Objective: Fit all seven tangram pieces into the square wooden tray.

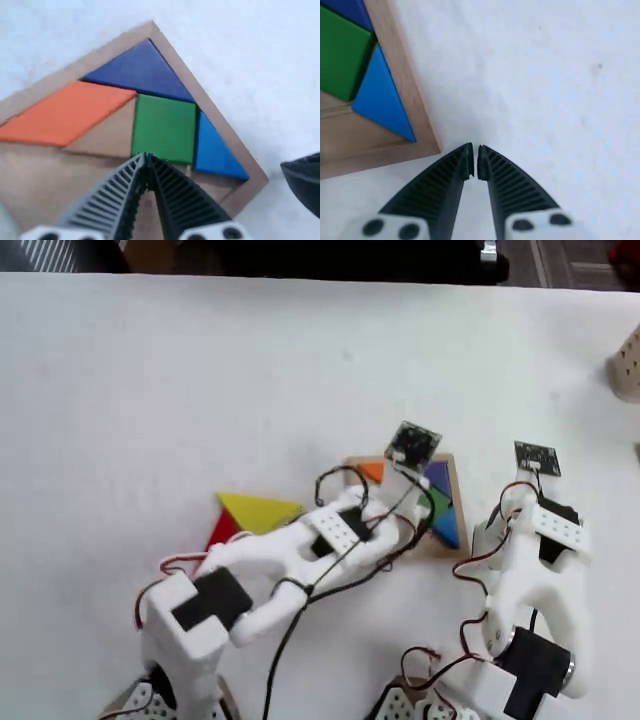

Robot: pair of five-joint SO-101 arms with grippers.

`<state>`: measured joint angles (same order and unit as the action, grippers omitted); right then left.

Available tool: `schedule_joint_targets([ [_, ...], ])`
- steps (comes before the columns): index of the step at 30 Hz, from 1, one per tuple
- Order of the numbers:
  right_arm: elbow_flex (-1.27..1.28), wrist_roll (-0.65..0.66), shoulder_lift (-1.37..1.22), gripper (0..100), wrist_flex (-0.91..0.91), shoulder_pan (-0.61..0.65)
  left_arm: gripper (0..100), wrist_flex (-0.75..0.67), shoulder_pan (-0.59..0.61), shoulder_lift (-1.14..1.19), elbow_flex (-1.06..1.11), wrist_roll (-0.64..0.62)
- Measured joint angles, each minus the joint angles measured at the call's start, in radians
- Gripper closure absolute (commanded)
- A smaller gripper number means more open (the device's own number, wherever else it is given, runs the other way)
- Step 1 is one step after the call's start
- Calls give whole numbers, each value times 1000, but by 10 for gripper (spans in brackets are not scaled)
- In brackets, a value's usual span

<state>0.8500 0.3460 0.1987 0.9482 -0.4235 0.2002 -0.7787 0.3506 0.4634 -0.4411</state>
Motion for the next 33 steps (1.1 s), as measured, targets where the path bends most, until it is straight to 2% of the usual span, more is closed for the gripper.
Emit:
schedule_joint_targets([
  [4, 0, 0, 0, 978, 0, 0, 977, 0, 35, 11, -34, 0],
  [16, 0, 0, 0, 978, 0, 0, 977, 5, 38, 12, -34, 0],
  [24, 0, 0, 0, 978, 0, 0, 977, 186, 40, -8, -37, 0],
  [33, 0, 0, 0, 978, 0, 0, 977, 189, 68, 95, -184, 0],
])
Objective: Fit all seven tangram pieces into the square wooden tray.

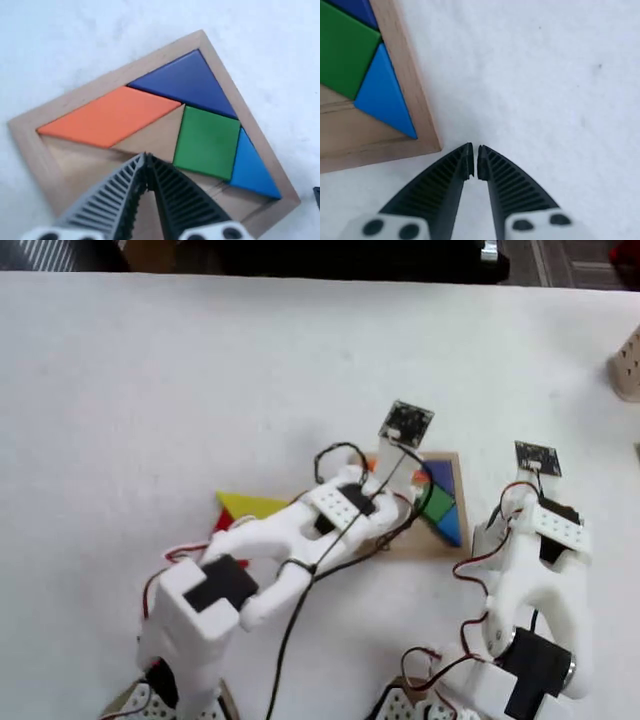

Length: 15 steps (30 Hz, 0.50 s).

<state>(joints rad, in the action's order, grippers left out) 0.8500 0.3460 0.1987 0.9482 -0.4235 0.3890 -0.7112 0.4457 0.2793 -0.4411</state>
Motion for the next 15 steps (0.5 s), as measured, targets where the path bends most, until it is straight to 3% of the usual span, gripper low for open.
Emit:
schedule_joint_targets([
  [8, 0, 0, 0, 978, 0, 0, 977, 44, 2, 11, -35, 0],
  [15, 0, 0, 0, 978, 0, 0, 977, 63, 9, -176, 120, 0],
])
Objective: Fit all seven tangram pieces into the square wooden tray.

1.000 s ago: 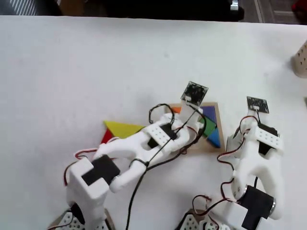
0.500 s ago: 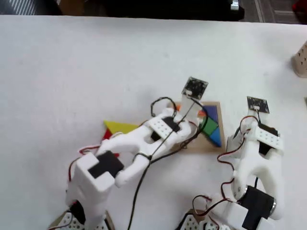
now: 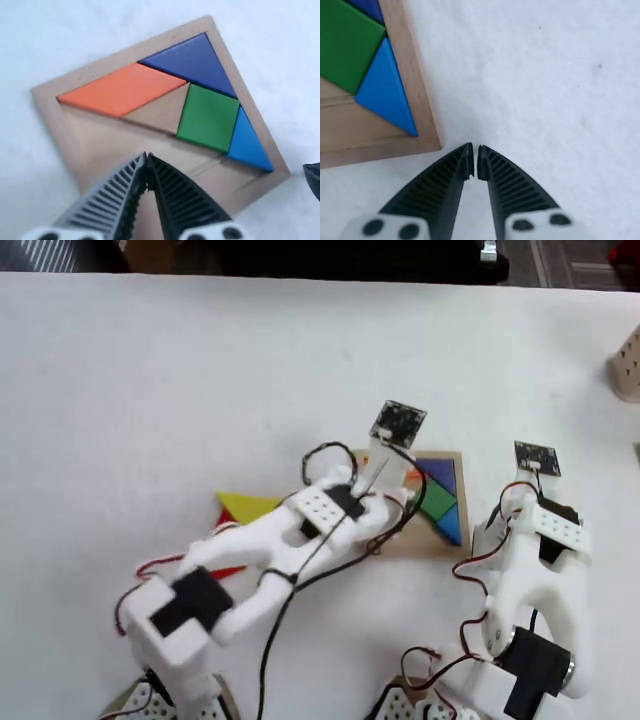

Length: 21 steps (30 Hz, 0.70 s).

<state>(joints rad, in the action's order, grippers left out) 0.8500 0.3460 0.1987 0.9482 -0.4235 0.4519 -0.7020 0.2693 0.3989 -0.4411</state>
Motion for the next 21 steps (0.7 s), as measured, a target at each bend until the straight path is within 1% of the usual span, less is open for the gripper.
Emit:
schedule_joint_targets([
  [5, 0, 0, 0, 978, 0, 0, 974, 0, 71, -181, 133, 0],
  [9, 0, 0, 0, 978, 0, 0, 974, 0, 192, -328, 229, 0],
  [15, 0, 0, 0, 978, 0, 0, 972, 0, 463, -526, 374, 0],
  [18, 0, 0, 0, 978, 0, 0, 972, 0, 600, -589, 459, 0],
  [21, 0, 0, 0, 978, 0, 0, 972, 0, 710, -629, 539, 12],
])
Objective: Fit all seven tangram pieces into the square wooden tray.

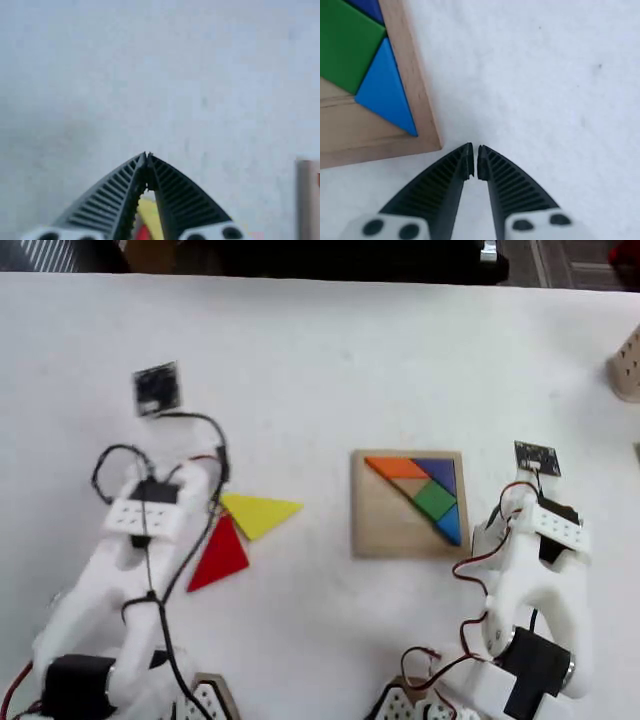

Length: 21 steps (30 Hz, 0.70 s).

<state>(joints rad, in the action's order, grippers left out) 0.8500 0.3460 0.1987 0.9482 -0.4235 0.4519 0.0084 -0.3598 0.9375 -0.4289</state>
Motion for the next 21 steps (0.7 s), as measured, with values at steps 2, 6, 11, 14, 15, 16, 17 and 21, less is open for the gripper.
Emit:
schedule_joint_targets([
  [2, 0, 0, 0, 978, 0, 0, 972, 0, 66, -25, 41, 49],
  [6, 0, 3, 0, 981, 0, 12, 972, 0, 186, -75, 115, 198],
  [11, 0, 3, 55, 981, 12, 101, 972, 0, 304, -104, 157, 293],
  [14, -9, 3, 166, 981, 94, 167, 972, 0, 358, -107, 155, 304],
  [15, -21, 3, 213, 979, 129, 195, 972, 0, 373, -107, 152, 304],
  [16, -35, 3, 264, 978, 163, 227, 972, 0, 393, -107, 146, 304],
  [17, -46, 3, 316, 978, 195, 269, 972, 0, 410, -107, 144, 304],
  [21, -54, 3, 485, 977, 249, 496, 907, 0, 460, -107, 118, 302],
])
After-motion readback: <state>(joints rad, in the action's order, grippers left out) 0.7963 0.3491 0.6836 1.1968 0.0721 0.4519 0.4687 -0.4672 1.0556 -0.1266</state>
